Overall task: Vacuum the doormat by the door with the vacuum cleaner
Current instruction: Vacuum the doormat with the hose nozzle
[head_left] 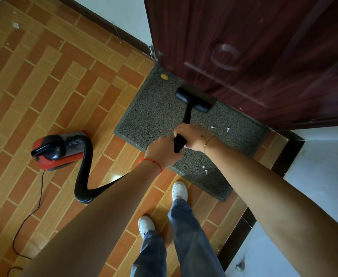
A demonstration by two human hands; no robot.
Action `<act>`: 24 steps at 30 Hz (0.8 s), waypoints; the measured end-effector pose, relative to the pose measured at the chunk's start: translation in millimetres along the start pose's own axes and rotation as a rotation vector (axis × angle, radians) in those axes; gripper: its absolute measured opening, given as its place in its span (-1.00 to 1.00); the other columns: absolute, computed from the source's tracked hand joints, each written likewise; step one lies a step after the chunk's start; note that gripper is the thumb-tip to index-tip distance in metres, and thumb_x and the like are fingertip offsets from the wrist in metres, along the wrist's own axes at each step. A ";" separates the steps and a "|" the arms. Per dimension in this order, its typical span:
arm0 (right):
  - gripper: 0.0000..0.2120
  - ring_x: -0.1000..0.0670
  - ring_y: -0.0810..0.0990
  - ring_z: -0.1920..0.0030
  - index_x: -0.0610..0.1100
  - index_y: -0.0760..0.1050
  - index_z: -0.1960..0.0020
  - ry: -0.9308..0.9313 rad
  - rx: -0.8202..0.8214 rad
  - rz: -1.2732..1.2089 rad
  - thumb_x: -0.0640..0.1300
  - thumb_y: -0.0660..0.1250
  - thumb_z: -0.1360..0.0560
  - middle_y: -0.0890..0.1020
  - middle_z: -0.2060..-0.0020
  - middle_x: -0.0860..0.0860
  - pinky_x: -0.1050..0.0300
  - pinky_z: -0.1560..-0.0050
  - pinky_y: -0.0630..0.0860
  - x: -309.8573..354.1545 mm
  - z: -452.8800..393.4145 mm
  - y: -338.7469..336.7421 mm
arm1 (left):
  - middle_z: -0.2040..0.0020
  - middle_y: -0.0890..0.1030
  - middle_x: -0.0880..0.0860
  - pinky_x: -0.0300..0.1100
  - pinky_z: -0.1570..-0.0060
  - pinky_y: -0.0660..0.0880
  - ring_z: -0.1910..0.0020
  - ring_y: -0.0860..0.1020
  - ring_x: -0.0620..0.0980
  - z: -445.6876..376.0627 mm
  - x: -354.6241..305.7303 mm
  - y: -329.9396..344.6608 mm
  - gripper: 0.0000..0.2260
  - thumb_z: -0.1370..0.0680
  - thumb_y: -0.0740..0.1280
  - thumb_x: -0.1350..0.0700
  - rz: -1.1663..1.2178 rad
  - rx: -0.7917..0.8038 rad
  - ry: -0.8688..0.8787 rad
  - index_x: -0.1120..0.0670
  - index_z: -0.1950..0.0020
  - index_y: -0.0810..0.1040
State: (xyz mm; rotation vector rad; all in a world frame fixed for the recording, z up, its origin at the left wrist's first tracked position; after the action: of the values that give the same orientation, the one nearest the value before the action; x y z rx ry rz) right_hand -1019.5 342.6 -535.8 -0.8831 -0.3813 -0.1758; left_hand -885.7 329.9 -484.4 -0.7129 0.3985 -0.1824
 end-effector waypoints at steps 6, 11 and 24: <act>-0.88 -0.11 0.62 -0.04 -0.12 0.46 -0.03 0.002 -0.006 -0.039 -0.26 0.28 -0.51 0.57 -0.06 -0.04 0.02 0.04 0.53 38.8 14.2 31.6 | 0.31 0.49 0.00 -0.17 0.41 0.46 0.34 0.54 0.02 38.1 27.1 18.1 -0.84 -0.46 0.30 0.02 -0.033 0.025 0.018 0.09 0.06 0.49; -0.83 -0.10 0.60 -0.09 -0.13 0.46 -0.08 -0.005 0.004 0.014 -0.28 0.27 -0.51 0.55 -0.11 -0.05 0.02 0.03 0.52 77.2 27.0 60.6 | 0.35 0.44 -0.03 -0.22 0.48 0.33 0.40 0.46 -0.03 74.1 54.1 37.1 -0.84 -0.47 0.30 0.01 -0.071 0.020 0.023 0.08 0.08 0.45; -0.94 -0.10 0.63 0.07 -0.09 0.42 0.02 0.030 -0.011 -0.053 -0.21 0.25 -0.52 0.56 -0.02 -0.02 0.05 0.19 0.51 176.0 65.0 149.5 | 0.33 0.41 -0.03 -0.22 0.48 0.31 0.38 0.45 -0.03 168.8 128.5 91.5 -0.75 -0.50 0.30 -0.04 -0.154 0.070 0.091 0.11 -0.06 0.48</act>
State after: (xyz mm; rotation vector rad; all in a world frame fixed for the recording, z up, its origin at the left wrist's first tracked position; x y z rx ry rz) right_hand -828.7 487.9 -536.4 -0.8806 -0.3760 -0.2402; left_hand -696.3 461.0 -467.3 -0.6677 0.4225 -0.3735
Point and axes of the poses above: each hand's wrist, its own z-axis away from the middle knuckle, its own y-axis out of the palm, x = y × z, the point moved 1 cm from there along -z, towards the middle knuckle
